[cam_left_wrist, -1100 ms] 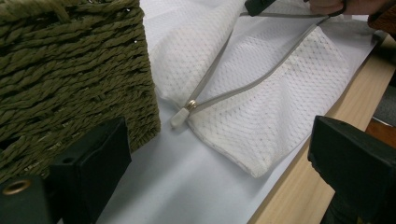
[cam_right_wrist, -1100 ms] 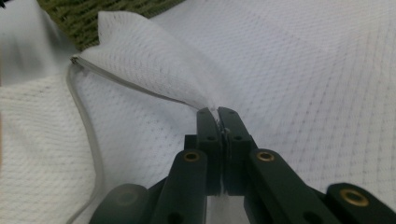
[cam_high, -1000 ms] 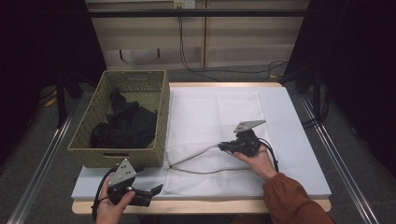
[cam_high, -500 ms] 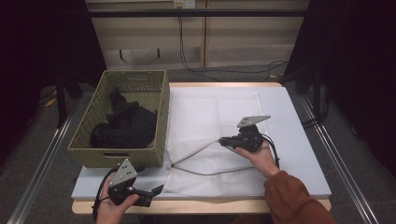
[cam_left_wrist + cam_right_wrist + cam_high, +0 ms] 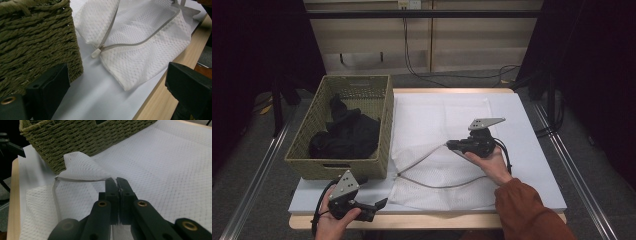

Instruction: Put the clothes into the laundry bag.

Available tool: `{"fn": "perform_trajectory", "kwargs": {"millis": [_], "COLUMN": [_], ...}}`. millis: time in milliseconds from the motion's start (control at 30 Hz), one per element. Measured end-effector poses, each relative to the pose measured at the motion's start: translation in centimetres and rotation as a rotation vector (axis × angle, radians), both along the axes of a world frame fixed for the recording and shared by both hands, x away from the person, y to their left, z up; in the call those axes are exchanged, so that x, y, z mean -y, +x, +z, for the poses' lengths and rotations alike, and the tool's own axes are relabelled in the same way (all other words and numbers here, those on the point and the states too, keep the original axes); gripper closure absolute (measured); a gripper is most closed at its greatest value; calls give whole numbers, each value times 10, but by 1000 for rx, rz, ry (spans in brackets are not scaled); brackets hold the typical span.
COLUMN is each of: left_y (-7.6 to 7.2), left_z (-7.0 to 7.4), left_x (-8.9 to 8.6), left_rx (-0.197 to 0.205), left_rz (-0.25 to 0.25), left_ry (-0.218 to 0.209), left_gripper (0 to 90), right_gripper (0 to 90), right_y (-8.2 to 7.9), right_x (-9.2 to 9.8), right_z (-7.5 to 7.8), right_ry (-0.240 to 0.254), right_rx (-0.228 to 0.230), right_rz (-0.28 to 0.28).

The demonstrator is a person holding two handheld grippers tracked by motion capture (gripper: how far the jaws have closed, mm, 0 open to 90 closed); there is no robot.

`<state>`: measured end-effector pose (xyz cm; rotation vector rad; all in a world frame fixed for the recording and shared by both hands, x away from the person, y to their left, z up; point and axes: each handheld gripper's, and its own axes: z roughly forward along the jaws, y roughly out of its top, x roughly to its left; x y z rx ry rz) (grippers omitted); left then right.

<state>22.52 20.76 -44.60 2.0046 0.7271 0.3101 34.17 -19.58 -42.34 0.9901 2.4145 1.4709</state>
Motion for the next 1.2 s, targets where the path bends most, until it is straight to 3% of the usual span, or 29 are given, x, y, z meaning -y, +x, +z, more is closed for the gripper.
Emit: {"fn": "perform_trajectory", "kwargs": {"millis": [733, 833, 1000, 1133, 1200], "left_y": [0, 0, -1, -3, -4], "left_z": [0, 0, 2, 12, 20], "left_x": [1, 0, 0, -4, -7], "left_rx": [2, 3, 7, 34, 54], "left_rz": [0, 5, -5, 11, 10], "left_ry": [11, 9, -9, -36, -33], "left_gripper": [54, 54, 54, 70, 120], "right_gripper": [889, 893, 894, 894, 894], "right_y": [4, 2, -1, -3, -3], "right_x": [2, 3, 1, -1, -1], "right_z": [31, 36, 33, 28, 27], "right_ry": [39, 77, 69, 56, 51], "right_rx": [72, 94, 94, 83, 81], "right_rz": [0, -4, 13, 19, 19]}}
